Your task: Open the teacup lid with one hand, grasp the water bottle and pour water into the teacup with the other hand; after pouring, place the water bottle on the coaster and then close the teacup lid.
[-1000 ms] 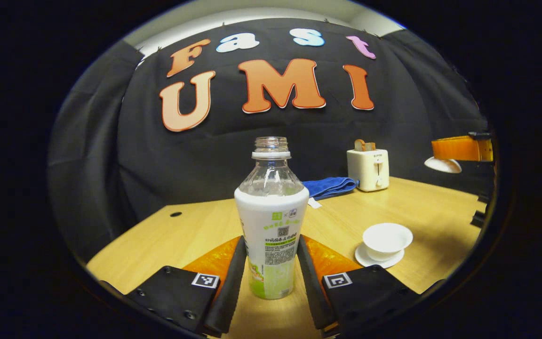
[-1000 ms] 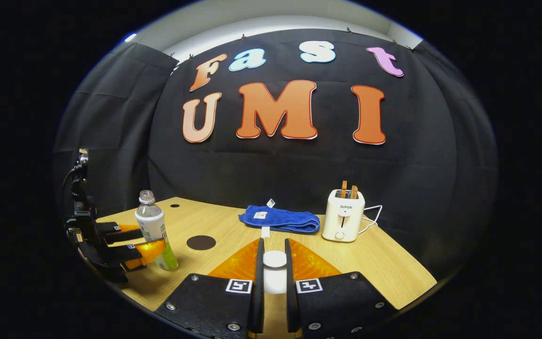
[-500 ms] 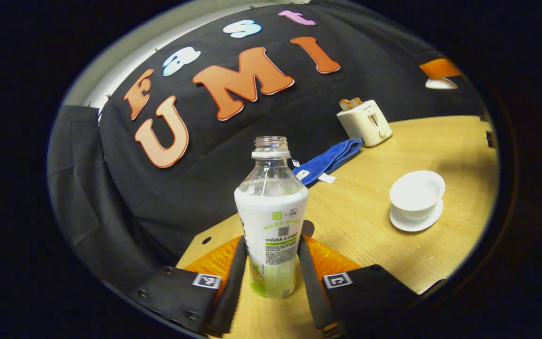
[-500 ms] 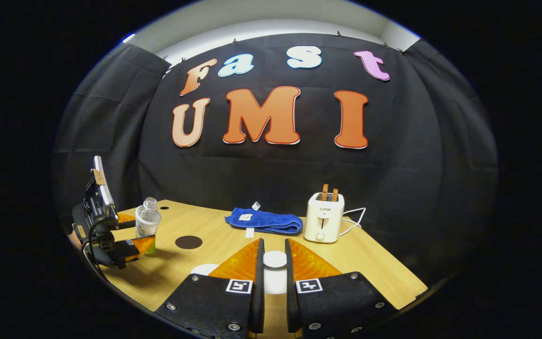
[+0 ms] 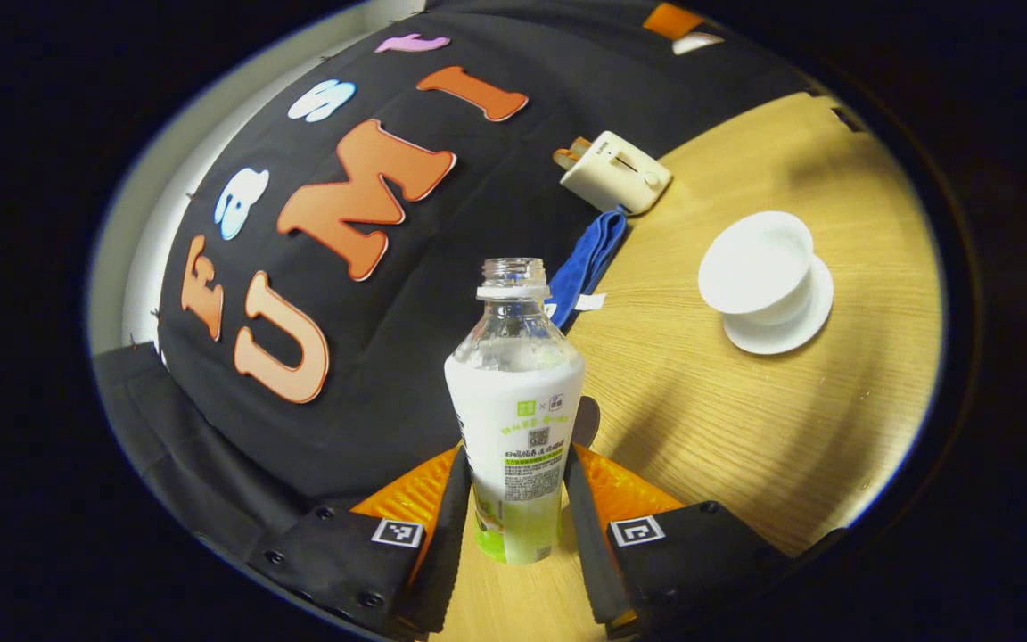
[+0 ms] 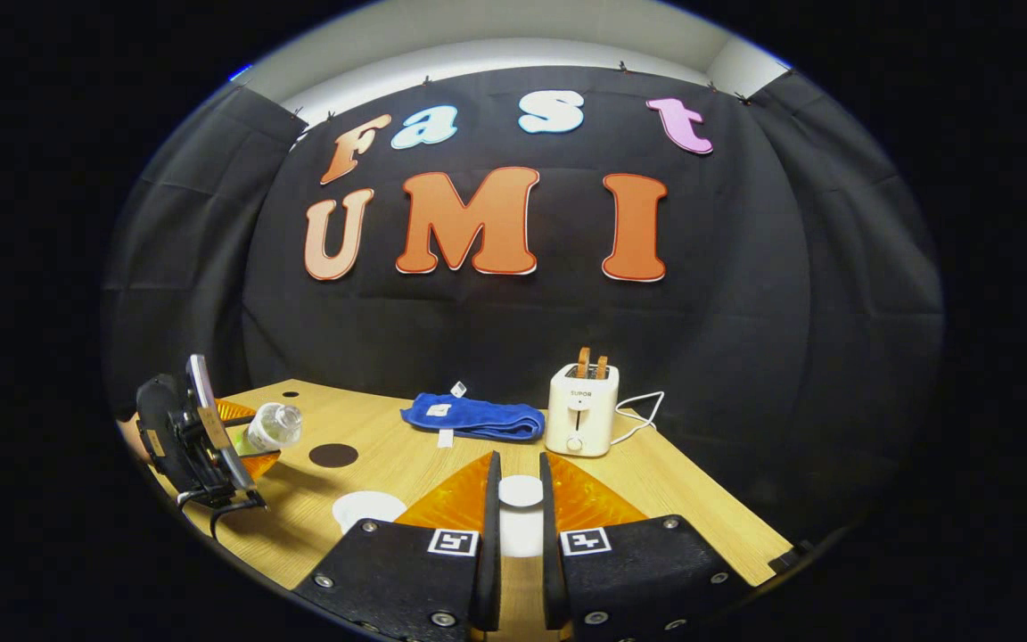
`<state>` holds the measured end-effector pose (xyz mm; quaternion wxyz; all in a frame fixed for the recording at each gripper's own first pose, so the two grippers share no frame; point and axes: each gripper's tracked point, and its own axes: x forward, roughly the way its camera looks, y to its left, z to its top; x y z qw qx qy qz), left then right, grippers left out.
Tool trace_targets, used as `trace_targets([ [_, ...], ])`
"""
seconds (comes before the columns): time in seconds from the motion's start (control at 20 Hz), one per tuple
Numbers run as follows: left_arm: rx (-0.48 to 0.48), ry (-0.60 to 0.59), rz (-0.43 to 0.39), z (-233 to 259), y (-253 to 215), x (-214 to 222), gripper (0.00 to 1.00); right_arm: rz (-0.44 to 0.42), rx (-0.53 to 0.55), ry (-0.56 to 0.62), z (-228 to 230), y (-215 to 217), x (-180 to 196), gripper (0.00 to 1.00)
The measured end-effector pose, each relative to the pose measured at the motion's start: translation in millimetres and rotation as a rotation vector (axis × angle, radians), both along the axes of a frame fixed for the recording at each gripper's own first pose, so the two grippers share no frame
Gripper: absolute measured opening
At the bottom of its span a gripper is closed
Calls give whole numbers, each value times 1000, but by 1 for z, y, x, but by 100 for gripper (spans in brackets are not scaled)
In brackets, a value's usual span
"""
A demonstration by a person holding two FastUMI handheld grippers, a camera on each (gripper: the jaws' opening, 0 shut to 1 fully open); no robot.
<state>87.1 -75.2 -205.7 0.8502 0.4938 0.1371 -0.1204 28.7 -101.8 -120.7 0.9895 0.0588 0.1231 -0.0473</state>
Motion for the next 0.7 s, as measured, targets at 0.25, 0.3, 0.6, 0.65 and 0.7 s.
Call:
trace_targets([
  [0.25, 149, 9, -75, -6, -9, -1, 58, -19, 9, 7, -5, -10, -5, 19],
  [0.3, 178, 7, -88, -6, -10, 0, 61, -21, 10, 8, -6, -12, -6, 19],
  [0.6, 356, -8, -171, -7, -20, 2, 59, -26, 9, 11, -11, -16, -9, 19],
  [0.65, 380, -14, -185, -6, -20, 0, 59, -28, 7, 12, -11, -18, -9, 19],
  [0.7, 401, -16, -196, -5, -21, 1, 61, -28, 7, 14, -13, -18, -9, 19],
])
